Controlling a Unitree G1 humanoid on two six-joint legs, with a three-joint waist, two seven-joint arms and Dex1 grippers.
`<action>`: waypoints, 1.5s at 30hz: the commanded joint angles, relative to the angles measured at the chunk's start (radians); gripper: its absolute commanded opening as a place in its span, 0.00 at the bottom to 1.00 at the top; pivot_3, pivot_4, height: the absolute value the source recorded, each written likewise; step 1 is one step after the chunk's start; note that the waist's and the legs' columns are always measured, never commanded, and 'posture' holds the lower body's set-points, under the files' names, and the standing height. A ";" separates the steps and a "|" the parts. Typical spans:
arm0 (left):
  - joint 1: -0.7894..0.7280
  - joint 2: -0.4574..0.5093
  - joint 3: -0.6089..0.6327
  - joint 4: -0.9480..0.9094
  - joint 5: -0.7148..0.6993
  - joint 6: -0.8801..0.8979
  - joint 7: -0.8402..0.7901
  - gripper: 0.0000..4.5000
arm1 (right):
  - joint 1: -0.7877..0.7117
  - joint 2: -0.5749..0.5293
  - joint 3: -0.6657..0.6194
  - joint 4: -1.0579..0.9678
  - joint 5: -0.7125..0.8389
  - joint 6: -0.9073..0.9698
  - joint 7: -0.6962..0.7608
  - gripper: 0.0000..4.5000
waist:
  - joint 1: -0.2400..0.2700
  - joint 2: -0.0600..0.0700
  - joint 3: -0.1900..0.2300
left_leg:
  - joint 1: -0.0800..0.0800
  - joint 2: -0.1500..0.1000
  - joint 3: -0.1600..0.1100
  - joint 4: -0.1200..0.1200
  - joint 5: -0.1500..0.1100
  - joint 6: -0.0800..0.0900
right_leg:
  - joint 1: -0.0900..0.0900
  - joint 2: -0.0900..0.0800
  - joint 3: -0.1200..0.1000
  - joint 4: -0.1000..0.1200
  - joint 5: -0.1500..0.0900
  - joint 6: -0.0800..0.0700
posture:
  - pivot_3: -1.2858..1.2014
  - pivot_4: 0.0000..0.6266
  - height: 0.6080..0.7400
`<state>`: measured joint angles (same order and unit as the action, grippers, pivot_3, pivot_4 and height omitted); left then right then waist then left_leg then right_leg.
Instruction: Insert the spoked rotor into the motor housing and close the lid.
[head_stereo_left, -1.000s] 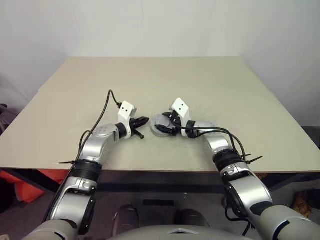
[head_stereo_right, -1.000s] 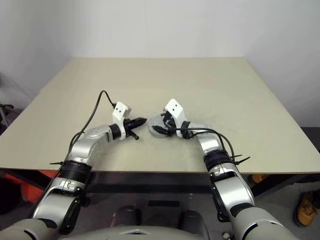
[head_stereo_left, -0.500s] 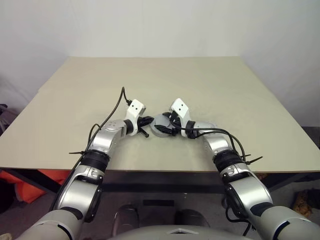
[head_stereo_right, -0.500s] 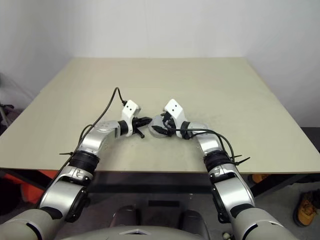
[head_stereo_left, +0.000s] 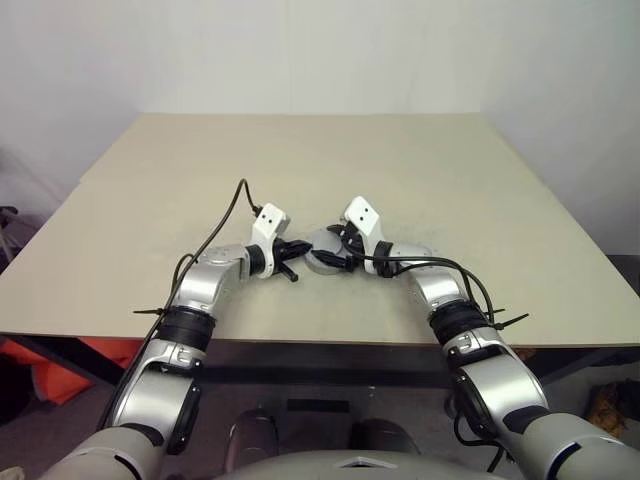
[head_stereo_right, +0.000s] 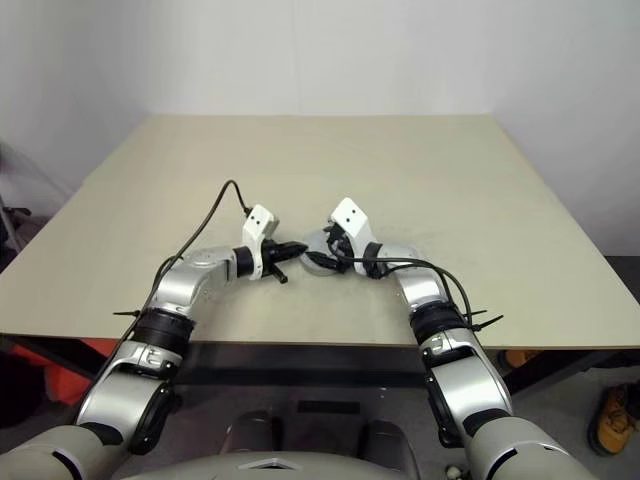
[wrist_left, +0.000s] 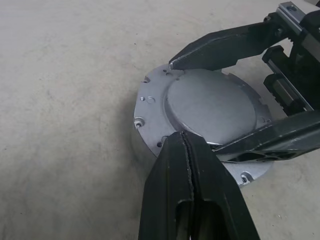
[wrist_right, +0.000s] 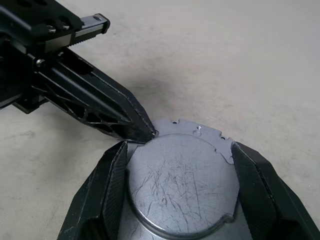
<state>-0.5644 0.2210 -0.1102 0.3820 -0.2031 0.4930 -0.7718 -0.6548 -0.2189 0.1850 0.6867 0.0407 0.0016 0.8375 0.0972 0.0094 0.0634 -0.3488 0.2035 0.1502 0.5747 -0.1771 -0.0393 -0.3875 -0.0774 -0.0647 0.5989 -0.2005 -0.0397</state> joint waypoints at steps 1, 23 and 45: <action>0.007 -0.008 -0.029 -0.021 0.004 0.009 -0.010 0.00 | 0.007 -0.011 0.003 0.029 -0.007 0.072 0.016 0.70 | 0.000 0.000 0.000 | 0.000 0.000 0.000 -0.001 0.000 0.000 | 0.001 0.000 0.000 -0.002 0.000 0.000 | 0.52 0.00 1.00; 0.015 -0.018 -0.025 -0.033 0.006 0.006 -0.010 0.00 | 0.021 -0.039 -0.151 -0.406 0.148 0.308 -0.049 1.00 | 0.003 0.000 0.000 | -0.010 0.000 0.004 -0.012 -0.001 0.001 | -0.003 0.000 0.000 -0.011 0.002 -0.005 | 0.52 0.00 1.00; 0.007 -0.027 -0.018 -0.014 0.007 -0.017 -0.008 0.00 | -0.027 -0.033 -0.687 -0.499 0.498 1.570 -0.441 1.00 | 0.027 0.001 -0.001 | -0.009 -0.001 0.004 -0.012 0.003 -0.005 | -0.003 0.000 0.000 -0.011 0.002 -0.004 | 0.52 0.00 1.00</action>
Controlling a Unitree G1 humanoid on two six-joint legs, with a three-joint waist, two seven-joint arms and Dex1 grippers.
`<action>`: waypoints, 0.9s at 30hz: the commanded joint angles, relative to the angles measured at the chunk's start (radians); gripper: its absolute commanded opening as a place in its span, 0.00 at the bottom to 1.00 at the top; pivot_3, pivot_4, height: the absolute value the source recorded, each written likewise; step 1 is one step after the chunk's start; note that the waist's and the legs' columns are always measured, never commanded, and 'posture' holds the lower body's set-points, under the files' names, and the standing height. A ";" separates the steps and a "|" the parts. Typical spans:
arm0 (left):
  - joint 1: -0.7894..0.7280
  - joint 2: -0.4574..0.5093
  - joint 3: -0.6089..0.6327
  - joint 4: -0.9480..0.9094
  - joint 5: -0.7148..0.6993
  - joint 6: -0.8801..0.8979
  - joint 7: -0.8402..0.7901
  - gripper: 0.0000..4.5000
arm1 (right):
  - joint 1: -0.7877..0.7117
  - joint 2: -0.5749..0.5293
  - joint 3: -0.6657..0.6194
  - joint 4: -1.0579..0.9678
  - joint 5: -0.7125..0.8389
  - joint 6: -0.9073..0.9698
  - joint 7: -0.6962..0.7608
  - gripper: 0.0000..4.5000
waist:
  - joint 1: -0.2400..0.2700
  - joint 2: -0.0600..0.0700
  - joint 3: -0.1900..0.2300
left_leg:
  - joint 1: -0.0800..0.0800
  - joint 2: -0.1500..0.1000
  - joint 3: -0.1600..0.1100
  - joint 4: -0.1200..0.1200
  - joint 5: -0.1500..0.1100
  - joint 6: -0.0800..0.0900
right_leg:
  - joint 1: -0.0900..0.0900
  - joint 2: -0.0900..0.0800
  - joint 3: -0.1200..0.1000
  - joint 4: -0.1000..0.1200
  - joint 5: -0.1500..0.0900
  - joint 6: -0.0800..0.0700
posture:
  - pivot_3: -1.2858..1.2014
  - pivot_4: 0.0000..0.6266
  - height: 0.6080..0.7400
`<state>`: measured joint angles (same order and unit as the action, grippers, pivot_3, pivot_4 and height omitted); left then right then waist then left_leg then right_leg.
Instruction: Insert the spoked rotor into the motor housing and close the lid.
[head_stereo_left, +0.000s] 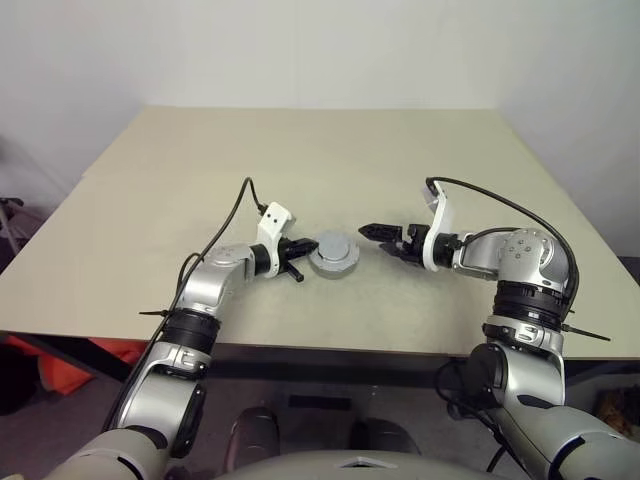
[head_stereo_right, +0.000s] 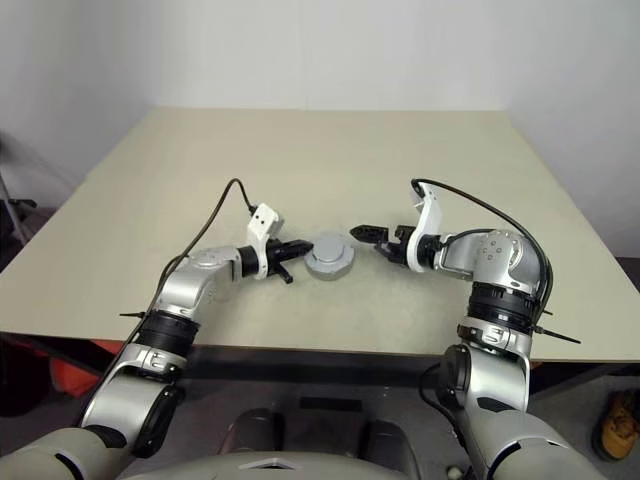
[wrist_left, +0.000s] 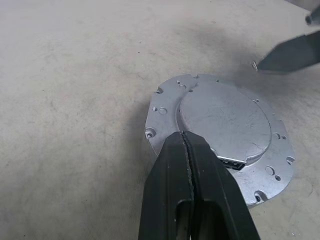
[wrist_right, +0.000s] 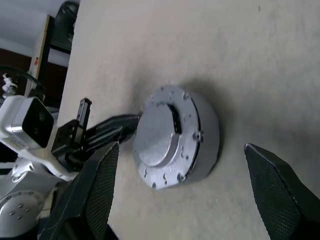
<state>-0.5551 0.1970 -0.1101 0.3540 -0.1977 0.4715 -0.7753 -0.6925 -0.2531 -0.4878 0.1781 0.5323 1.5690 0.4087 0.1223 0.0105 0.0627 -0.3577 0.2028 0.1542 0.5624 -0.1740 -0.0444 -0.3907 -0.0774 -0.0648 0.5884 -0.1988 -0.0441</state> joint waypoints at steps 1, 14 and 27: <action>-0.002 -0.003 -0.017 0.012 0.002 0.004 -0.004 0.00 | 0.018 0.006 -0.014 0.014 0.006 0.003 -0.016 1.00 | 0.004 0.000 0.000 | 0.000 0.000 0.000 0.000 0.000 0.000 | 0.000 0.000 0.000 0.000 0.000 0.000 | 0.52 0.00 1.00; -0.003 0.007 -0.016 0.010 0.009 -0.001 0.004 0.00 | -0.017 0.116 -0.096 0.105 0.046 -0.024 -0.029 1.00 | 0.004 0.001 -0.001 | 0.001 0.000 0.002 0.000 0.001 -0.002 | 0.000 0.000 0.000 0.001 -0.002 0.004 | 0.52 0.00 1.00; 0.006 0.024 -0.012 -0.005 0.011 0.000 0.013 0.00 | -0.079 0.230 -0.109 0.225 0.075 -0.190 -0.048 1.00 | 0.002 0.002 -0.001 | 0.001 0.001 0.003 0.000 0.002 -0.003 | -0.001 0.000 0.000 0.002 0.000 0.000 | 0.52 0.00 1.00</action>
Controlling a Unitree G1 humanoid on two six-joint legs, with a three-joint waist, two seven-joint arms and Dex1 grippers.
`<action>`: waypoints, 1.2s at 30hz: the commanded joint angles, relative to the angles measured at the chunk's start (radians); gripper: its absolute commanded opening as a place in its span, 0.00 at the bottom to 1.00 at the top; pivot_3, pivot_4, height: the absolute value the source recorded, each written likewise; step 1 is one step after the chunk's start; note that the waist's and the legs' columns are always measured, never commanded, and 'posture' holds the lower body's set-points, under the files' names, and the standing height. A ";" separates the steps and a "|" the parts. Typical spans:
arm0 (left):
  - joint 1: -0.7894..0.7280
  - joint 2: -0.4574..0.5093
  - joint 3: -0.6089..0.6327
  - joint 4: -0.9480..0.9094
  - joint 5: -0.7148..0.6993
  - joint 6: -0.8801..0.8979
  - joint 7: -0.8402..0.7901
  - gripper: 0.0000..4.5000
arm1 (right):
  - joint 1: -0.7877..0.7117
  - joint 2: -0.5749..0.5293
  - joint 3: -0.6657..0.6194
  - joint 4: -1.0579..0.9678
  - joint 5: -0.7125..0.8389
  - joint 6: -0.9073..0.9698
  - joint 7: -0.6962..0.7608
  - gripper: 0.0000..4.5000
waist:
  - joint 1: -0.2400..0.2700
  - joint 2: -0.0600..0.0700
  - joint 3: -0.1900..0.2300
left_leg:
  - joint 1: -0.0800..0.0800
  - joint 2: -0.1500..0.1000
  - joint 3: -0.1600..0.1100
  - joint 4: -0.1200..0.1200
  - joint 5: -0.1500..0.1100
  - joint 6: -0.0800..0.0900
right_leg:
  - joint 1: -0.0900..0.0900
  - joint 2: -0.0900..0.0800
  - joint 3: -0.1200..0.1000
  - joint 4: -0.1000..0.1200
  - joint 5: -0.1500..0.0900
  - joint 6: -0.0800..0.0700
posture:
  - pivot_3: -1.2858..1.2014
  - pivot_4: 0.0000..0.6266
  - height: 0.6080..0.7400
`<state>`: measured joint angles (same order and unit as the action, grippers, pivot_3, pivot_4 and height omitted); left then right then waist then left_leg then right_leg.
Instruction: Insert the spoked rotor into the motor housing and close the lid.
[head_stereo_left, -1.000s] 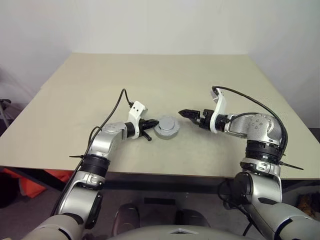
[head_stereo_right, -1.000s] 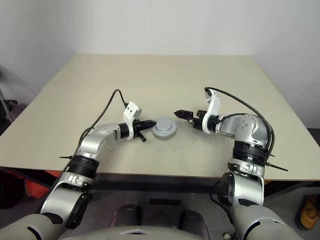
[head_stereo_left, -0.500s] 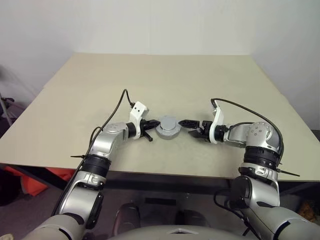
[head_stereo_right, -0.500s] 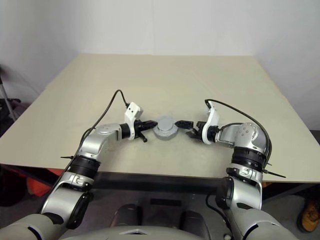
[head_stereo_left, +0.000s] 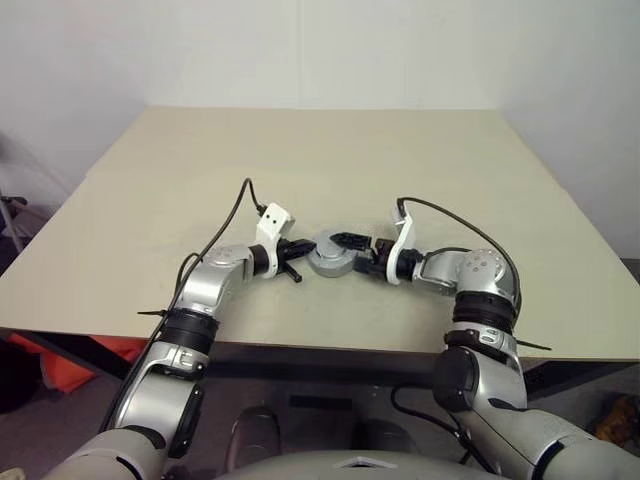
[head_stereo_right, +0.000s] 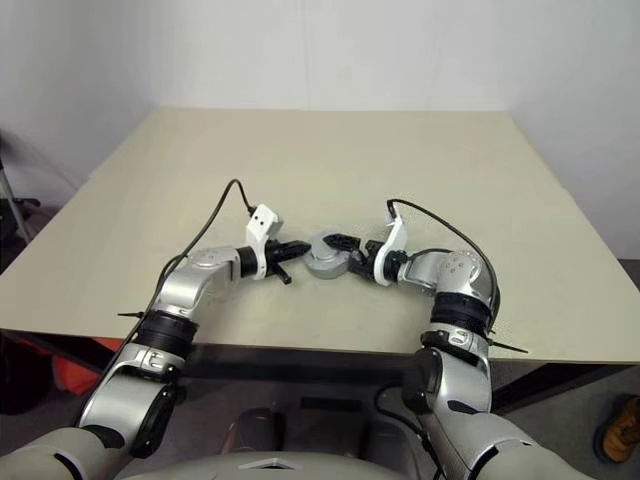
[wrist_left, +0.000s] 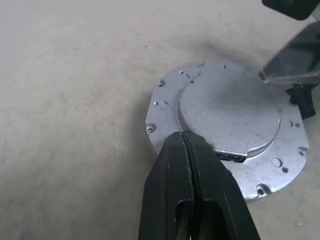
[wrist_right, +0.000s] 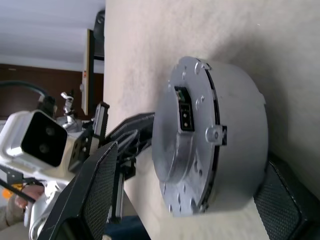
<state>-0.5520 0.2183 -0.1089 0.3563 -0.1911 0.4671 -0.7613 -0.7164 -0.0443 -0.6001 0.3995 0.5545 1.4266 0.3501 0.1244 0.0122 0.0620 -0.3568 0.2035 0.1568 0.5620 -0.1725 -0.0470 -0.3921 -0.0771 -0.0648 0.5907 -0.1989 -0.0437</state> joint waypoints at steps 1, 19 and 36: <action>0.004 0.004 -0.013 -0.009 0.004 0.005 0.000 0.00 | -0.057 0.024 0.007 0.012 0.049 -0.067 0.007 1.00 | 0.000 0.000 0.000 | 0.000 0.000 0.000 0.000 0.000 0.000 | 0.000 0.000 0.000 0.000 0.000 0.000 | 0.52 0.00 1.00; 0.016 0.010 0.008 -0.015 -0.004 -0.005 0.029 0.00 | -0.070 -0.045 0.107 0.180 0.001 -0.243 -0.072 0.46 | 0.000 0.001 -0.001 | 0.004 0.000 0.001 0.000 0.000 -0.001 | 0.004 0.000 0.000 0.000 -0.003 0.005 | 0.52 0.00 1.00; 0.038 -0.055 0.485 -0.146 -0.412 0.139 0.284 0.00 | -0.241 0.113 -0.217 0.239 0.305 -0.305 -0.332 0.46 | -0.004 0.001 0.000 | -0.016 0.001 0.001 0.001 0.002 -0.002 | -0.019 0.001 0.000 0.009 -0.001 -0.005 | 0.52 0.00 1.00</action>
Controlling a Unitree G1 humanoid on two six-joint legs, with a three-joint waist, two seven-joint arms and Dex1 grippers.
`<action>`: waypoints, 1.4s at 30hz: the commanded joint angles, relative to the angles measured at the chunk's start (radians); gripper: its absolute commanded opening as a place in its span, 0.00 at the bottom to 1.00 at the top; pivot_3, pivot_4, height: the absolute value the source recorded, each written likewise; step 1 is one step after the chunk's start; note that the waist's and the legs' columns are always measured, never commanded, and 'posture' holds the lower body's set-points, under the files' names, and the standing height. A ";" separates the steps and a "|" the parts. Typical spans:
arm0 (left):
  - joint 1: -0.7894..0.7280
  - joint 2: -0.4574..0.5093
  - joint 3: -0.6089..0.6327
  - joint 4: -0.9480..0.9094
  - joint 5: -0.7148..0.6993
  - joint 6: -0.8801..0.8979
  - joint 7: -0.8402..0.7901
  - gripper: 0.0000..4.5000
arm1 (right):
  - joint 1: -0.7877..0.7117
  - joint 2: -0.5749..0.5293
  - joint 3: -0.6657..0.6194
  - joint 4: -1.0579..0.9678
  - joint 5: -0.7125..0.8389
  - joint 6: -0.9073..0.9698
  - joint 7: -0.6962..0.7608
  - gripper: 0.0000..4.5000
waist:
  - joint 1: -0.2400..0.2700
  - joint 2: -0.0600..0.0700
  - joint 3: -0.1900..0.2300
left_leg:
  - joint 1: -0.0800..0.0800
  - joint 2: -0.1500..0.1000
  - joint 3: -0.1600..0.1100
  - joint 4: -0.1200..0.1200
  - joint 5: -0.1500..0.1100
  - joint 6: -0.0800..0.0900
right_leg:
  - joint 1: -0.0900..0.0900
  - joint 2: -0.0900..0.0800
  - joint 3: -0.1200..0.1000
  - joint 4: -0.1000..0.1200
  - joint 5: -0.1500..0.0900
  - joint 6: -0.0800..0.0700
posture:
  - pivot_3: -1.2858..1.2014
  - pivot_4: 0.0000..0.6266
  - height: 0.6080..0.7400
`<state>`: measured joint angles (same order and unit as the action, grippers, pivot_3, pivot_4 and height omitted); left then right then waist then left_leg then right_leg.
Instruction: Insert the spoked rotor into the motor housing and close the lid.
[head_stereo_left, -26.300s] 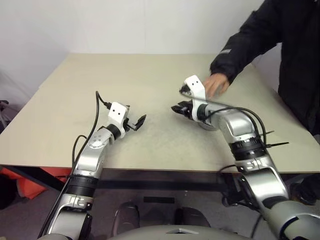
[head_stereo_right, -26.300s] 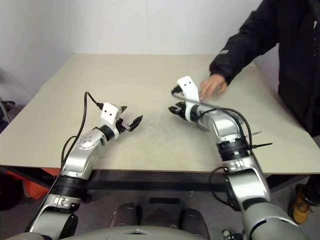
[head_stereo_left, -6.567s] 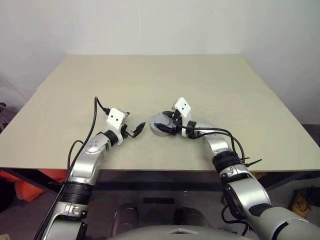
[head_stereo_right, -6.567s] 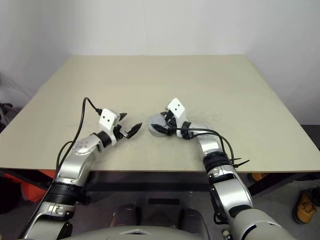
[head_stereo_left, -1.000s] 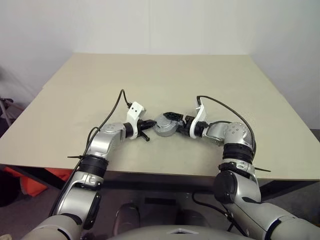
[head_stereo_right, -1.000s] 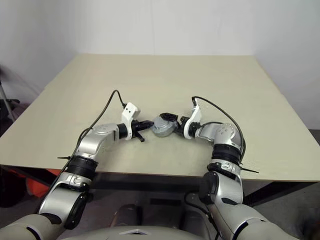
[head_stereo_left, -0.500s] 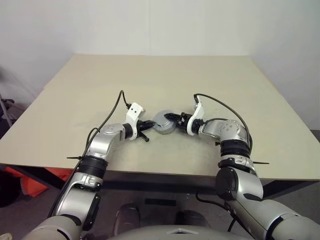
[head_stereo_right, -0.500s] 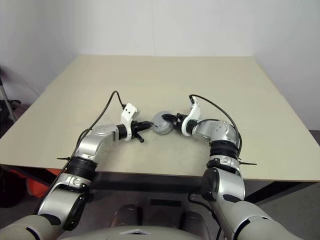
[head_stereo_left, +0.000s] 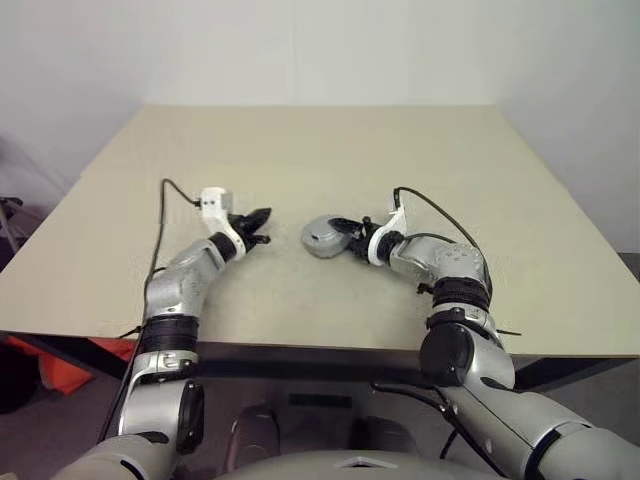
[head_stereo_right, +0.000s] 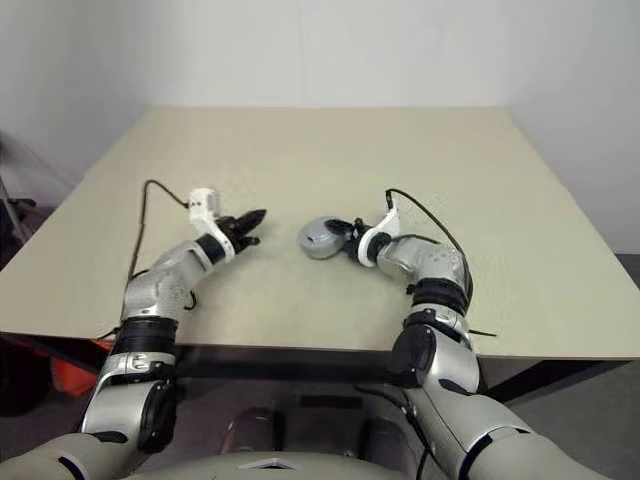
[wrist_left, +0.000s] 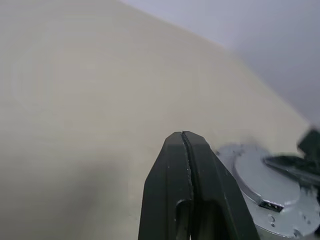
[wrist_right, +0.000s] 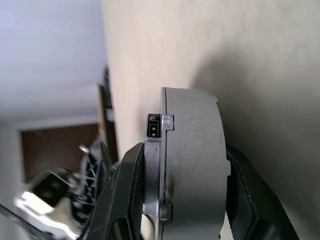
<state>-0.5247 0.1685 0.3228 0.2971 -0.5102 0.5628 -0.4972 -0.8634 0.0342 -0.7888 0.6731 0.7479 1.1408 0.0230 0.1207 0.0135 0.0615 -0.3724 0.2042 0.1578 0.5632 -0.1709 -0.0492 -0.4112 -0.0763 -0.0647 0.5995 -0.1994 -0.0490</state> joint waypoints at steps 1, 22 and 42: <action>0.024 -0.007 0.069 -0.110 -0.124 0.068 0.023 0.00 | -0.111 0.045 -0.034 -0.033 0.129 -0.027 -0.011 0.46 | -0.002 0.000 0.000 | -0.001 0.000 0.000 0.000 0.000 0.000 | -0.002 0.000 0.000 0.002 0.000 -0.001 | 0.52 0.00 1.00; 0.153 -0.122 0.181 -0.300 -0.756 0.362 0.182 1.00 | -0.233 0.055 0.065 0.026 0.221 -0.018 0.014 0.46 | 0.001 -0.002 0.001 | -0.009 0.001 -0.001 0.009 0.001 -0.002 | -0.009 0.003 -0.001 0.009 -0.001 -0.002 | 0.52 0.00 1.00; -0.059 -0.142 0.137 -0.005 -0.725 0.271 0.140 1.00 | -0.182 0.074 0.107 -0.113 0.285 0.021 -0.021 0.46 | 0.004 -0.003 0.002 | -0.011 0.001 -0.002 0.012 0.001 -0.002 | -0.009 0.003 0.000 0.010 0.003 0.005 | 0.52 0.00 1.00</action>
<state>-0.5587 0.0216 0.4695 0.3006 -1.2383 0.8455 -0.3357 -1.0184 0.1061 -0.6820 0.6227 0.9711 1.1632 -0.0077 0.1243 0.0106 0.0632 -0.3837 0.2047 0.1560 0.5753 -0.1697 -0.0515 -0.4205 -0.0734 -0.0652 0.6092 -0.1967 -0.0440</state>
